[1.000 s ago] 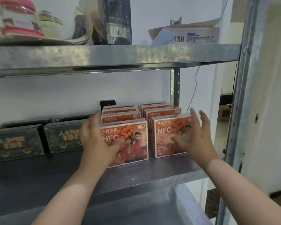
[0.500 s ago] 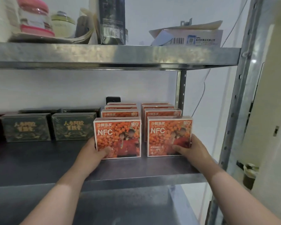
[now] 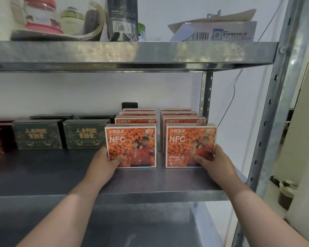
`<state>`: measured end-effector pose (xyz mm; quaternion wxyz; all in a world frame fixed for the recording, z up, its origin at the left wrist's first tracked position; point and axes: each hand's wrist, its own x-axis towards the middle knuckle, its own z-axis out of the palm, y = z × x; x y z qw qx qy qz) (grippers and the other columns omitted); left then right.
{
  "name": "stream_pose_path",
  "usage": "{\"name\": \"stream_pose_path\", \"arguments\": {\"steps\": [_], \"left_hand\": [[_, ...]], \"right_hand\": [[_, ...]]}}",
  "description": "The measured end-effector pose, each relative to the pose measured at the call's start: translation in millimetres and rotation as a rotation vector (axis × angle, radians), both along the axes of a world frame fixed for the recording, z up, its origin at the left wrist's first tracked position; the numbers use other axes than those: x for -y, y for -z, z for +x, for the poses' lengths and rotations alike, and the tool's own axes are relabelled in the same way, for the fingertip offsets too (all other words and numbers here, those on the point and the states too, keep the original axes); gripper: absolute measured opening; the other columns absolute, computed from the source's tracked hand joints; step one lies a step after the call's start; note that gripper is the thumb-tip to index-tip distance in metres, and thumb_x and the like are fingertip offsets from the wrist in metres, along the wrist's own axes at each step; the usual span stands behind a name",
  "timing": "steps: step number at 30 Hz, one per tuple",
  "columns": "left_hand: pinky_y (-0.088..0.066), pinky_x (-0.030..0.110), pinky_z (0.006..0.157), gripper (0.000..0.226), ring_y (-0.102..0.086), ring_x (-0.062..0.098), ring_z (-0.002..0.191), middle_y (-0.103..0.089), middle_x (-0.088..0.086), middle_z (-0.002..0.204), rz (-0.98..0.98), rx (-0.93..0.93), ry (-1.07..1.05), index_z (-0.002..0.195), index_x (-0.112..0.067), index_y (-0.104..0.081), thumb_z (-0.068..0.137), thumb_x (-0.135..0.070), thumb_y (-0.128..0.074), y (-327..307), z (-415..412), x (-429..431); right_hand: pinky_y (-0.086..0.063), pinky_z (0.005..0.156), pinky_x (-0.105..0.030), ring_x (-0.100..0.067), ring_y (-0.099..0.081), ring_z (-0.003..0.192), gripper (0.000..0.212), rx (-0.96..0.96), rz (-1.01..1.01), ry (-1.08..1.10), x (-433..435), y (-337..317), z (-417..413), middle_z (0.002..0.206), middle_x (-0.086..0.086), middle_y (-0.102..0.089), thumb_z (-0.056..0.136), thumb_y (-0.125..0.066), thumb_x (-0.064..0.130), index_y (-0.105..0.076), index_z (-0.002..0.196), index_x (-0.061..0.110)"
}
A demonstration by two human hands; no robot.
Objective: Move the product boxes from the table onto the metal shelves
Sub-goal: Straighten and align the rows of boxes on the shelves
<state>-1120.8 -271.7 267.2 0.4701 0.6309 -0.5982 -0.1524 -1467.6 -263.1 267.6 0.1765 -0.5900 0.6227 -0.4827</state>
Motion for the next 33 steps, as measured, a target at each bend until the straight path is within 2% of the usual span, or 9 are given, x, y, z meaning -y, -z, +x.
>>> {"name": "stream_pose_path", "arguments": {"steps": [3,6,9,13,16,21,29,33], "left_hand": [[-0.043,0.027,0.073,0.021,-0.059,0.006,0.087,-0.065,-0.013,0.098,-0.011,-0.003,0.034,0.106,-0.028,-0.059,0.09,-0.025,-0.072,0,0,-1],[-0.043,0.02,0.071,0.022,-0.06,-0.001,0.09,-0.068,-0.014,0.101,-0.009,0.002,0.078,0.107,-0.027,-0.061,0.088,-0.021,-0.07,1,2,-1],[-0.042,0.021,0.07,0.024,-0.06,0.006,0.093,-0.066,-0.011,0.105,0.007,0.046,0.092,0.11,-0.027,-0.06,0.089,-0.02,-0.068,1,3,-2],[-0.042,0.031,0.079,0.019,-0.057,0.013,0.094,-0.063,-0.009,0.104,0.022,0.082,0.064,0.107,-0.029,-0.057,0.092,-0.024,-0.067,-3,1,-8],[-0.039,0.031,0.079,0.018,-0.057,0.018,0.096,-0.061,-0.005,0.103,0.019,0.106,0.059,0.104,-0.03,-0.054,0.094,-0.021,-0.065,-6,-2,-13],[-0.038,0.031,0.08,0.015,-0.06,0.026,0.106,-0.066,0.006,0.119,0.026,0.092,0.037,0.109,-0.022,-0.057,0.095,-0.019,-0.064,-3,0,-10],[-0.039,0.031,0.081,0.024,-0.059,0.032,0.112,-0.066,0.01,0.123,0.026,0.113,0.017,0.117,-0.015,-0.059,0.095,-0.021,-0.063,1,3,-5],[-0.04,0.032,0.082,0.027,-0.059,0.033,0.113,-0.065,0.011,0.124,0.047,0.119,0.001,0.12,-0.014,-0.059,0.095,-0.024,-0.064,2,2,-4]], "right_hand": [[-0.041,0.083,-0.031,-0.024,-0.063,0.114,0.049,-0.016,0.031,0.03,0,1,1,0.122,0.004,-0.067,0.087,-0.078,0.034,-0.051,0.126,0.023],[-0.042,0.084,-0.032,-0.026,-0.062,0.117,0.051,-0.032,0.048,0.039,-1,-1,2,0.129,0.001,-0.066,0.088,-0.076,0.036,-0.05,0.129,0.023],[-0.042,0.084,-0.033,-0.028,-0.061,0.119,0.052,-0.05,0.079,0.049,1,0,1,0.131,0.001,-0.065,0.089,-0.074,0.039,-0.048,0.131,0.022],[-0.044,0.085,-0.035,-0.03,-0.061,0.12,0.054,-0.08,0.087,0.057,1,0,2,0.133,-0.001,-0.064,0.09,-0.072,0.042,-0.047,0.132,0.02],[-0.044,0.086,-0.036,-0.031,-0.06,0.12,0.055,-0.09,0.092,0.062,-3,-1,3,0.135,-0.003,-0.063,0.09,-0.072,0.043,-0.046,0.132,0.017],[-0.044,0.087,-0.036,-0.031,-0.061,0.119,0.055,-0.114,0.096,0.076,-5,-1,5,0.132,-0.004,-0.064,0.089,-0.073,0.043,-0.047,0.129,0.015],[-0.039,0.08,-0.033,-0.032,-0.061,0.117,0.055,-0.168,0.095,0.099,-2,1,6,0.128,-0.008,-0.065,0.089,-0.072,0.045,-0.048,0.127,0.012],[-0.043,0.084,-0.035,-0.033,-0.061,0.117,0.058,-0.167,0.094,0.088,0,2,2,0.13,-0.008,-0.065,0.089,-0.072,0.048,-0.047,0.128,0.013]]}}
